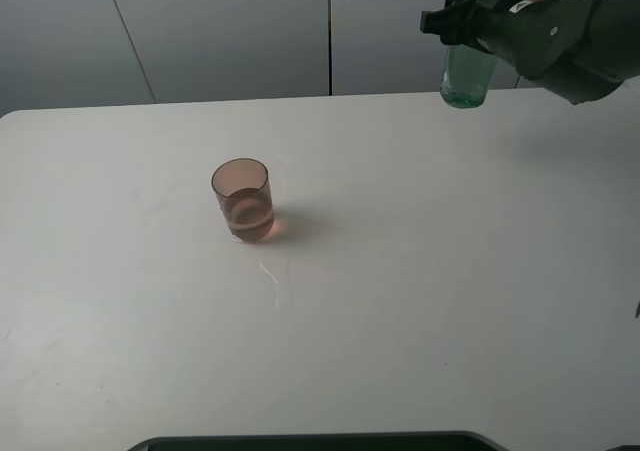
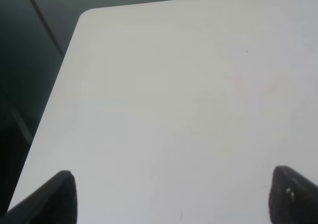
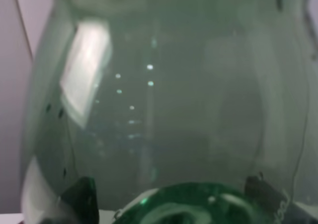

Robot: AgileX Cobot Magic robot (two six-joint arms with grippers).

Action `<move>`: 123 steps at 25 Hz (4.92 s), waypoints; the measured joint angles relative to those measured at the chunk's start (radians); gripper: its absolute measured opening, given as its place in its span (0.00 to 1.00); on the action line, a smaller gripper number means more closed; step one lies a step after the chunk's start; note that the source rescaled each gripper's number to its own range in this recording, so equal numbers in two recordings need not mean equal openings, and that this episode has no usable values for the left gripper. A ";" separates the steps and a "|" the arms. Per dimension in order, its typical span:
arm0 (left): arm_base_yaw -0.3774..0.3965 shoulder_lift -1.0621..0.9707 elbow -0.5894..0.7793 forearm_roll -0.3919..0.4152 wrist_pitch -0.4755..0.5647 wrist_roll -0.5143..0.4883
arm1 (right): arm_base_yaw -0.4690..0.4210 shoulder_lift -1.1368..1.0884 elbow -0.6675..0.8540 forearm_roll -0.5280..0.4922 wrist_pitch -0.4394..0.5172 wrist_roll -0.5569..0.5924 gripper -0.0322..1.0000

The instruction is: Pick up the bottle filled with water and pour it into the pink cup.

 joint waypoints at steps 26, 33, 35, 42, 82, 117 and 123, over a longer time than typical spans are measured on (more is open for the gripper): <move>0.000 0.000 0.000 0.000 0.000 0.000 | -0.282 0.318 -0.034 -0.515 -0.164 0.312 0.06; 0.000 0.000 0.000 0.000 0.000 0.000 | -0.282 0.318 -0.040 -0.515 -0.151 0.315 0.06; 0.000 0.000 0.000 0.000 0.000 0.000 | -0.282 0.318 -0.042 -0.515 -0.148 0.315 0.06; 0.000 0.000 0.000 0.000 0.000 0.000 | -0.282 0.318 -0.043 -0.551 -0.151 0.315 0.87; 0.000 0.000 0.000 0.000 0.000 -0.002 | -0.282 -0.479 -0.361 -0.533 1.281 0.374 1.00; 0.000 0.000 0.000 -0.002 0.000 -0.002 | -0.282 -1.484 0.129 -0.533 1.815 0.404 1.00; 0.000 0.001 0.000 -0.002 0.000 -0.002 | -0.282 -1.703 0.274 -0.533 1.720 0.367 1.00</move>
